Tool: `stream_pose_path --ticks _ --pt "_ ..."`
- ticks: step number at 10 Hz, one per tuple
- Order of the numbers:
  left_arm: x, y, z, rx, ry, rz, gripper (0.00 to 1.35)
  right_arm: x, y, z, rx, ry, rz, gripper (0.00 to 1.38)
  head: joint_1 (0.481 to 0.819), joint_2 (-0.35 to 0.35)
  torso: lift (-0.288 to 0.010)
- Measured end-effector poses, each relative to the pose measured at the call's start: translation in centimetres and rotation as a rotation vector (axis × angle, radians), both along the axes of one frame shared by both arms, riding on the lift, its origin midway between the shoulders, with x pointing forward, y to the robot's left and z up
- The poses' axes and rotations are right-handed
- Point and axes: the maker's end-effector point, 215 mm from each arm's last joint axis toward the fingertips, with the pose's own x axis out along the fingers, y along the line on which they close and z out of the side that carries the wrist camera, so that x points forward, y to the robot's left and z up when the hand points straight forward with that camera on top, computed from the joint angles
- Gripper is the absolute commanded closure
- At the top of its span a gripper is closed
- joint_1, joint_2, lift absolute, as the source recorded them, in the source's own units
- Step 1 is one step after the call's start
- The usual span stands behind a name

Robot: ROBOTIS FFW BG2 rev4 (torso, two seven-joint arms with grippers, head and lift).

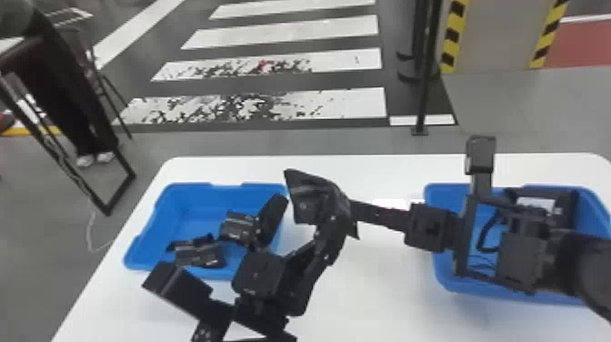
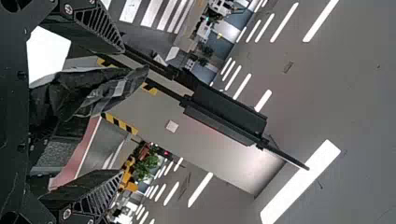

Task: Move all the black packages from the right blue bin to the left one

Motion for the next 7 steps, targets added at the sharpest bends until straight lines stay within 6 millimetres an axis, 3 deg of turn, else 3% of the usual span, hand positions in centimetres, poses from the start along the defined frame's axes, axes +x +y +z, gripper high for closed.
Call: stream_pose_path --ticks 1,2,3,4,7 --pt "0.1 0.8 -0.3 0.031 -0.001 0.02 0.2 -0.9 0.8 -0.2 0.008 0.015 0.025 1.17 0.695 0.257 -0.132" --pt "0.2 1.2 -0.6 0.053 0.002 0.033 0.68 -1.3 1.2 -0.2 0.012 0.022 0.036 1.17 0.695 0.273 -0.132" --pt "0.4 1.6 -0.9 0.075 0.009 0.046 1.08 -1.5 1.2 -0.1 0.016 0.024 0.04 1.17 0.695 0.278 -0.132" --pt "0.4 2.0 -1.1 0.088 0.014 0.063 1.21 -1.4 1.2 0.1 0.022 0.022 0.039 1.17 0.695 0.284 -0.132" --pt "0.4 2.2 -0.9 0.113 0.004 0.072 1.22 -1.1 1.2 0.7 0.042 0.015 0.027 1.17 0.695 0.287 -0.132"
